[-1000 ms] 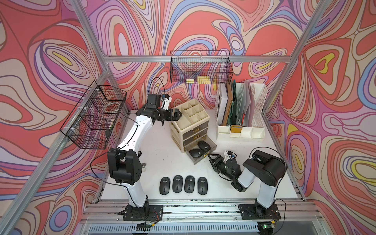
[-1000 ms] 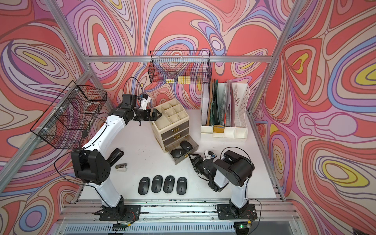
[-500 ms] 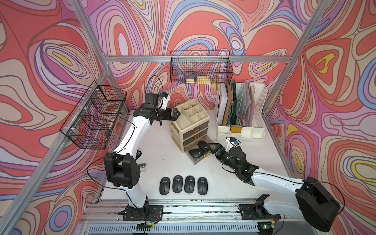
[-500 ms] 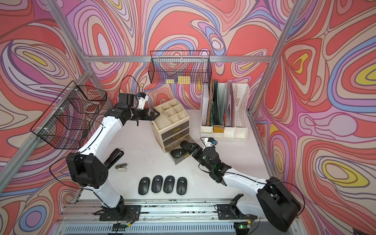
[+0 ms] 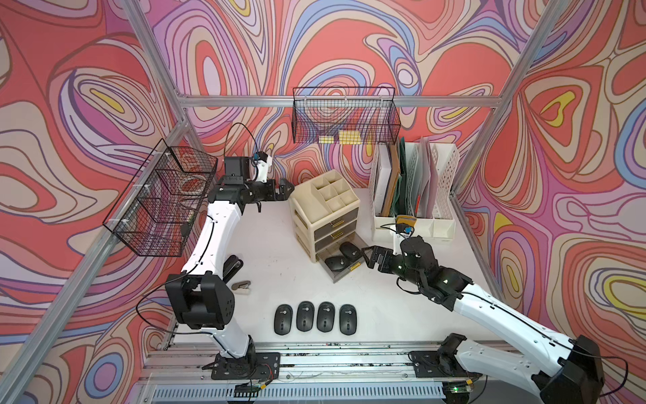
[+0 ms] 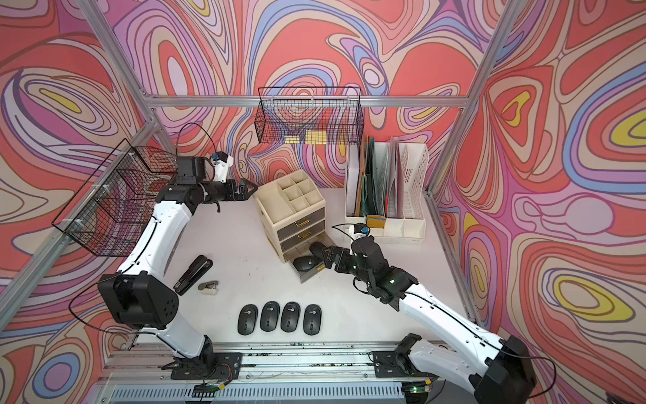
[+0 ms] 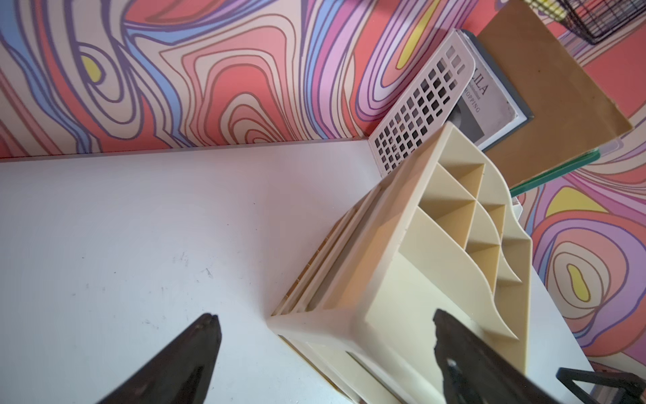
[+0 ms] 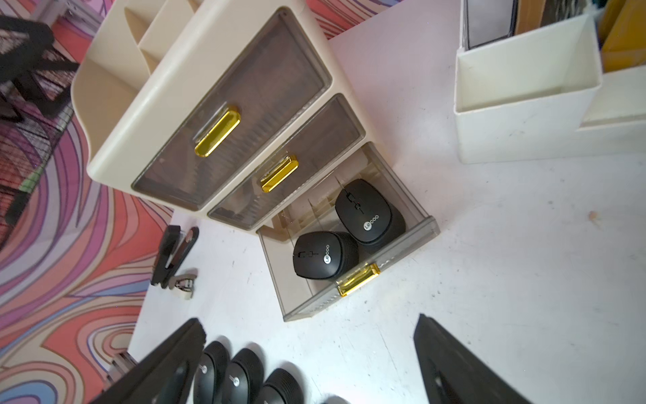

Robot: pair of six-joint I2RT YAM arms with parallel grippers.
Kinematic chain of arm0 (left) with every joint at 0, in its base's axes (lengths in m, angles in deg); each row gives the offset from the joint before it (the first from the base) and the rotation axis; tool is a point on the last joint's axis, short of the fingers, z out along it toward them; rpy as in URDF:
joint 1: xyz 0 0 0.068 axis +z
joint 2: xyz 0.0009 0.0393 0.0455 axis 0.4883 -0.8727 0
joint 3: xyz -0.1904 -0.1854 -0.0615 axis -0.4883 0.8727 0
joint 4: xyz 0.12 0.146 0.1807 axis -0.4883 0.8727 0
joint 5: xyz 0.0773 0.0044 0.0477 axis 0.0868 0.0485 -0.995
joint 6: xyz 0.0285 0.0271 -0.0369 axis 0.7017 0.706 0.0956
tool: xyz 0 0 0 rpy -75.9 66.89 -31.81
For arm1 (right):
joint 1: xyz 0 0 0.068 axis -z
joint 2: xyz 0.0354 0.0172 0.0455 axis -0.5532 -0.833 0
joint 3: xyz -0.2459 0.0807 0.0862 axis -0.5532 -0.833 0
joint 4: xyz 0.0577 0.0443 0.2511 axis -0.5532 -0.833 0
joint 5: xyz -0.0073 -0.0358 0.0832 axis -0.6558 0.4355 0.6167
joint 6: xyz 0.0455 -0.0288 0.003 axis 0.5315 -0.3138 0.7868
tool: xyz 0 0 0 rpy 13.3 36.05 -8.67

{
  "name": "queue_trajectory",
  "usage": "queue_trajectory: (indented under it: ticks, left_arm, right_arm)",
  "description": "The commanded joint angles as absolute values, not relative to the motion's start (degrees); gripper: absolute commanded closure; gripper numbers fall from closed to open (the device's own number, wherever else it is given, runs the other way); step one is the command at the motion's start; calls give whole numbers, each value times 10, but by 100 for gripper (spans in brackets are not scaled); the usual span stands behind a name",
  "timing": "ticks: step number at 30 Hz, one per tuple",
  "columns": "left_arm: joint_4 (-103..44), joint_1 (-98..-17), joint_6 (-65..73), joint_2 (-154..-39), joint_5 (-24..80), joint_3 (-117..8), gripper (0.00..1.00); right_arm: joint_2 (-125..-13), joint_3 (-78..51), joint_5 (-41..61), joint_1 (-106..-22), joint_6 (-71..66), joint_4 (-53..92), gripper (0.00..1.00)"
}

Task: Take the mice out of the drawer
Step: Pick up the mouse from the drawer.

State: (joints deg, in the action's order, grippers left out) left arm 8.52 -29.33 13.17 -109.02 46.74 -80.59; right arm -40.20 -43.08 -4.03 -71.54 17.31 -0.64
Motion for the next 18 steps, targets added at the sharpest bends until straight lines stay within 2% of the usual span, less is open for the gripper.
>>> queue_trajectory:
  ticks: [1,6,16,18]
  left_arm:
    - [104,-300,148,-1055,504,-834,1]
    - [163,-381,206,-1026,411,-850,0]
    - [308,-523,229,-974,368,-883,1]
    - [329,-558,233,-967,352,-872,4]
  right_arm:
    - [-395,-405,-37,-716,92,-85,2]
    - [-384,-370,-9,-715,57,-120,2]
    - [-323,-283,29,-716,-24,-261,2]
    - [-310,-281,41,-716,-29,-277,2]
